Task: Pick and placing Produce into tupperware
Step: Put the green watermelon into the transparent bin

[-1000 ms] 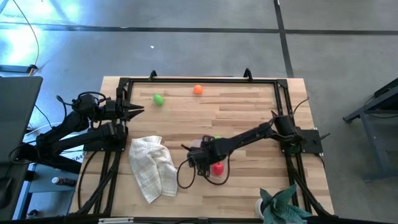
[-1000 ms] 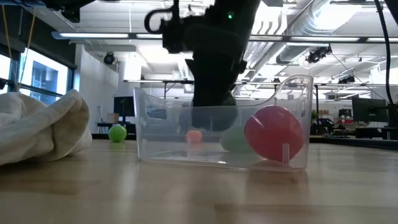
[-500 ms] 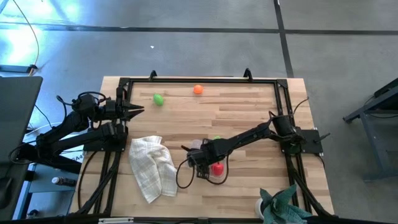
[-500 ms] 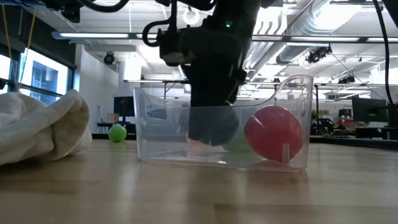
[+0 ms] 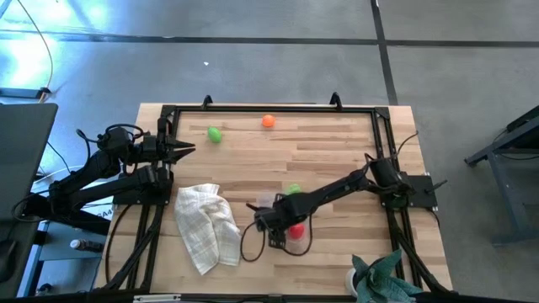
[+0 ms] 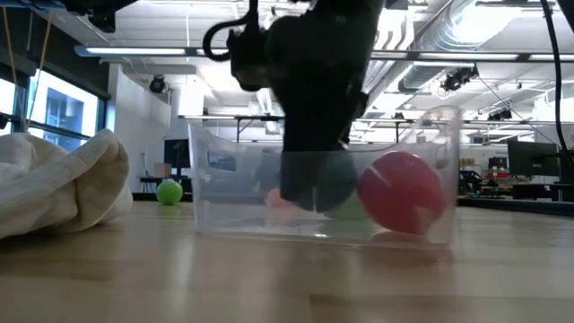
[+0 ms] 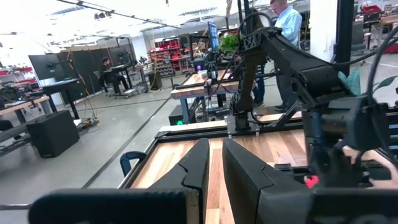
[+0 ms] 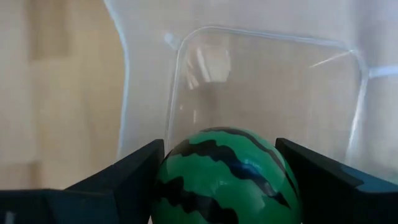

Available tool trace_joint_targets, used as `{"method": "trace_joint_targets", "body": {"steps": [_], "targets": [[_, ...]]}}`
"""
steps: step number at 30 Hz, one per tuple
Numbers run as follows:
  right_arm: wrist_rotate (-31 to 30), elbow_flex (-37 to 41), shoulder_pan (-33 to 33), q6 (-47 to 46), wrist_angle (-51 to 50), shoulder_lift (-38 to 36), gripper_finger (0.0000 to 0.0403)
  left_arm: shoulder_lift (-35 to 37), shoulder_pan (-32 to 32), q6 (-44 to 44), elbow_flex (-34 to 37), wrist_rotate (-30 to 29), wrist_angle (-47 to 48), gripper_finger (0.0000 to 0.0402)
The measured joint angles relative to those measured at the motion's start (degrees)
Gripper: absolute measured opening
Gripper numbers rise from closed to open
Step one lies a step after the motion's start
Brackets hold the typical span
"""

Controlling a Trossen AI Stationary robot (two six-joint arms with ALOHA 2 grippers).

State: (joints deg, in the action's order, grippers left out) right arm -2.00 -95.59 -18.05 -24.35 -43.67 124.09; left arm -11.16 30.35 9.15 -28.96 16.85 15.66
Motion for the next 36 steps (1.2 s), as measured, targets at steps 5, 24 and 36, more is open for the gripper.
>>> {"method": "trace_joint_targets", "body": {"steps": [5,24,36], "targets": [[1.0,0.0,-2.8,4.0,0.1,0.0,0.0293,0.0,0.0,0.0,0.0,0.0,0.0,0.0037],[-2.7,0.0,-4.4,1.7,0.2,0.0,0.0294,0.0,0.0,0.0,0.0,0.0,0.0,0.0037],[-2.0,0.0,-3.1,0.4,0.1,0.0,0.0294,0.0,0.0,0.0,0.0,0.0,0.0,0.0037]]}}
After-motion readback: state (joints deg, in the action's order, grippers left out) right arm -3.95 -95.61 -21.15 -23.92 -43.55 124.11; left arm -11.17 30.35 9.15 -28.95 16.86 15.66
